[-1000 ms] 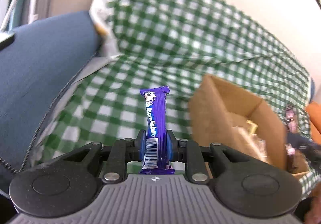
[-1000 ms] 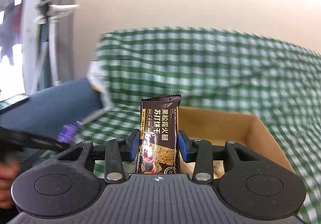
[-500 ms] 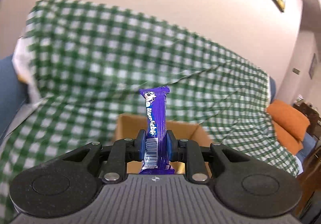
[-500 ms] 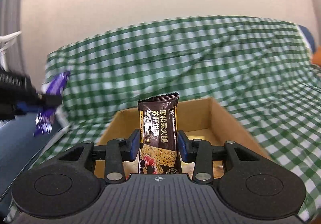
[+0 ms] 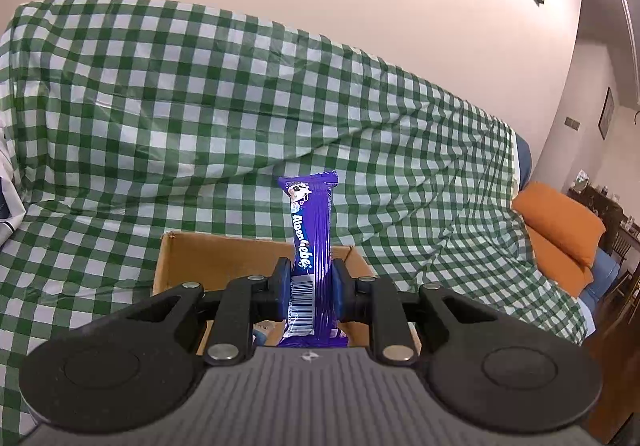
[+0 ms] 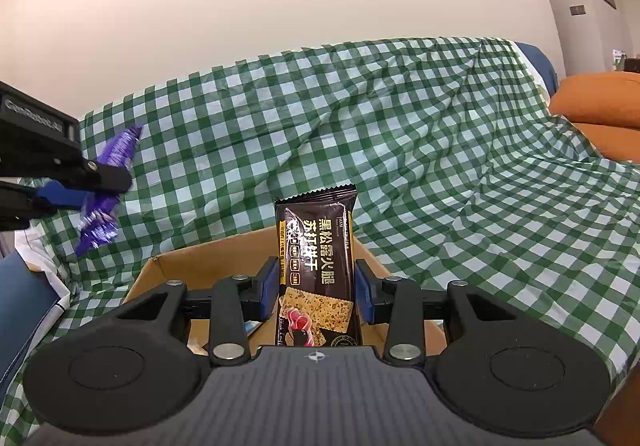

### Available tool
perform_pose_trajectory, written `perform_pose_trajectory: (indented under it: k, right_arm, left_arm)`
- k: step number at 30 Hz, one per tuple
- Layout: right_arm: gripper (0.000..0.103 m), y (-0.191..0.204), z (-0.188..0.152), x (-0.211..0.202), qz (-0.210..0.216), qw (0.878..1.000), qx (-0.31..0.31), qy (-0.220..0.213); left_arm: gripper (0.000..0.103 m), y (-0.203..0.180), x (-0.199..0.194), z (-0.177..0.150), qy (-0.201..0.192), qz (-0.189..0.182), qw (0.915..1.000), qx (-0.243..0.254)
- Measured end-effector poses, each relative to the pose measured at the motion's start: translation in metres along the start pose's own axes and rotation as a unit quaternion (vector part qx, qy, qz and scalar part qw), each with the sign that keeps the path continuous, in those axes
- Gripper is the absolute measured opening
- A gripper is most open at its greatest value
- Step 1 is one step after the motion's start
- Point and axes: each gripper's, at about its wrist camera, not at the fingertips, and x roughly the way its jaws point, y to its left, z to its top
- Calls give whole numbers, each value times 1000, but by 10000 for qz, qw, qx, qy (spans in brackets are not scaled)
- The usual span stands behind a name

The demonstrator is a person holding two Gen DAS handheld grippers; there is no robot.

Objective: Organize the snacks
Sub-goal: 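Open both tools over the box to drop the purple bar and biscuit pack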

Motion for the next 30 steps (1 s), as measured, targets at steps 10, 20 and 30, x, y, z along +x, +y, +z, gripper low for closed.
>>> perform_pose_trajectory:
  k: [10,20,30]
  right_arm:
    - [41,0,3,-3,41,10000,5,-89]
    - [41,4,5,-5,79,9997,-69,-236]
    - [59,9,2,-5,135,9996,-150,-200]
  left_arm:
    - [23,3,5,-3,84,-41,10000,3]
    - [23,6,0,-1,-71,84,9999,-20]
    - [45,12,-4,4,-18,52,10000,-35]
